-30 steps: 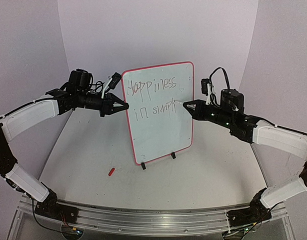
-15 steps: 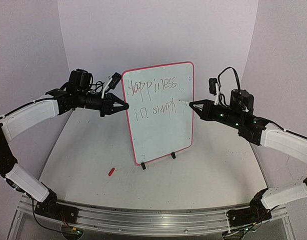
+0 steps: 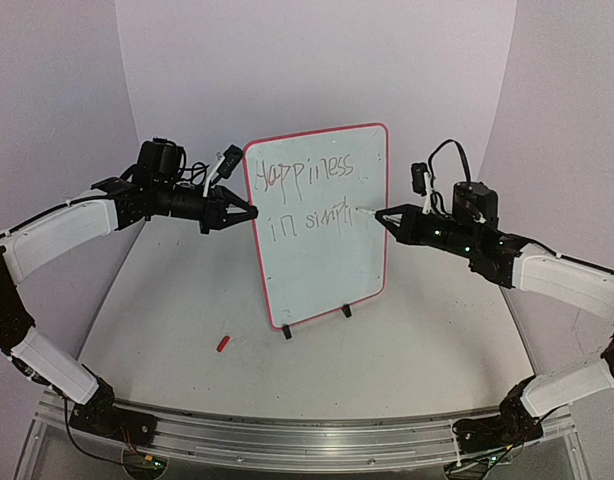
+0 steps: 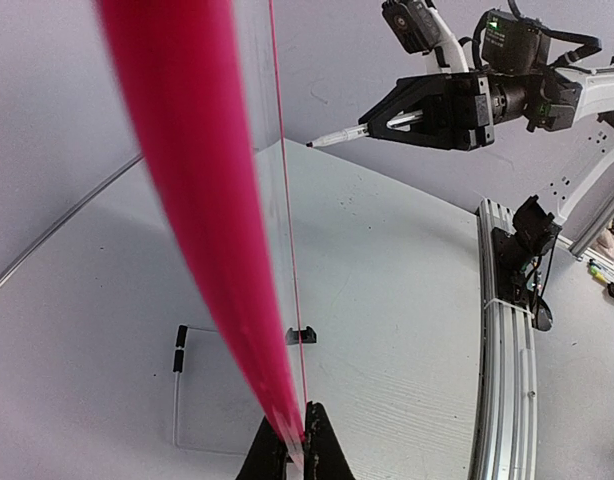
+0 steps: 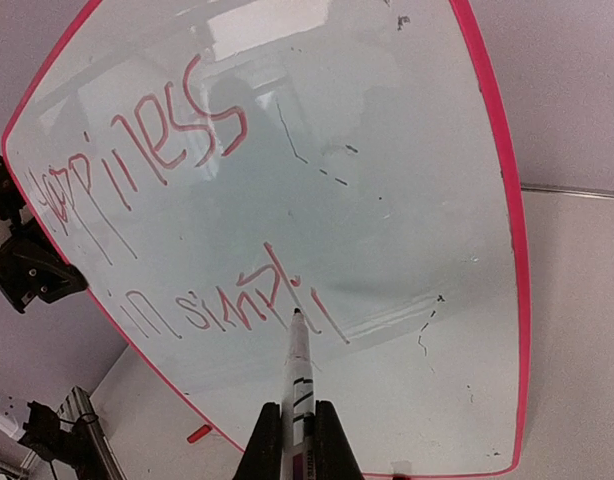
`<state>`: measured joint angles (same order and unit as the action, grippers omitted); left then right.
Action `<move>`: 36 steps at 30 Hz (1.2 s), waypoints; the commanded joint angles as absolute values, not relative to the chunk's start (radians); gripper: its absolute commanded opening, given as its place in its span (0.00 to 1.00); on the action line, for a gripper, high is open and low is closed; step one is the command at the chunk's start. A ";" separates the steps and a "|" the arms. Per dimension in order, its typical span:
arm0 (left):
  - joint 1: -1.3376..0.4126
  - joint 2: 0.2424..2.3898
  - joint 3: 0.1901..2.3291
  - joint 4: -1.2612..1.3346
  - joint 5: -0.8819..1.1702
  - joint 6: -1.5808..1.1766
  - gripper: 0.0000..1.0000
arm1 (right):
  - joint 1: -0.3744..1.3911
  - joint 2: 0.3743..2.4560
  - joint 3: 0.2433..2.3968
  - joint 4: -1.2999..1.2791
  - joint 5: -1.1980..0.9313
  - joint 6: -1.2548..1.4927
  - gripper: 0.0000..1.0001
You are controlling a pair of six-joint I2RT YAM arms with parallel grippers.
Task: Write a sentence on the whiteboard
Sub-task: Write on the whiteboard with the whiteboard.
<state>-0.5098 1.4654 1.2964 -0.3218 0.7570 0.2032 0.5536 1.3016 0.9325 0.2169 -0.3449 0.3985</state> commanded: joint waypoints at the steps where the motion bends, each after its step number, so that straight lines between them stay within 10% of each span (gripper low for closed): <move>1: -0.531 1.504 1.275 -0.533 0.706 0.269 0.00 | 0.543 1.312 0.939 0.259 -0.302 0.406 0.00; 36: -0.531 1.500 1.276 -0.535 0.705 0.272 0.00 | 0.536 1.389 0.931 0.281 -0.303 0.412 0.00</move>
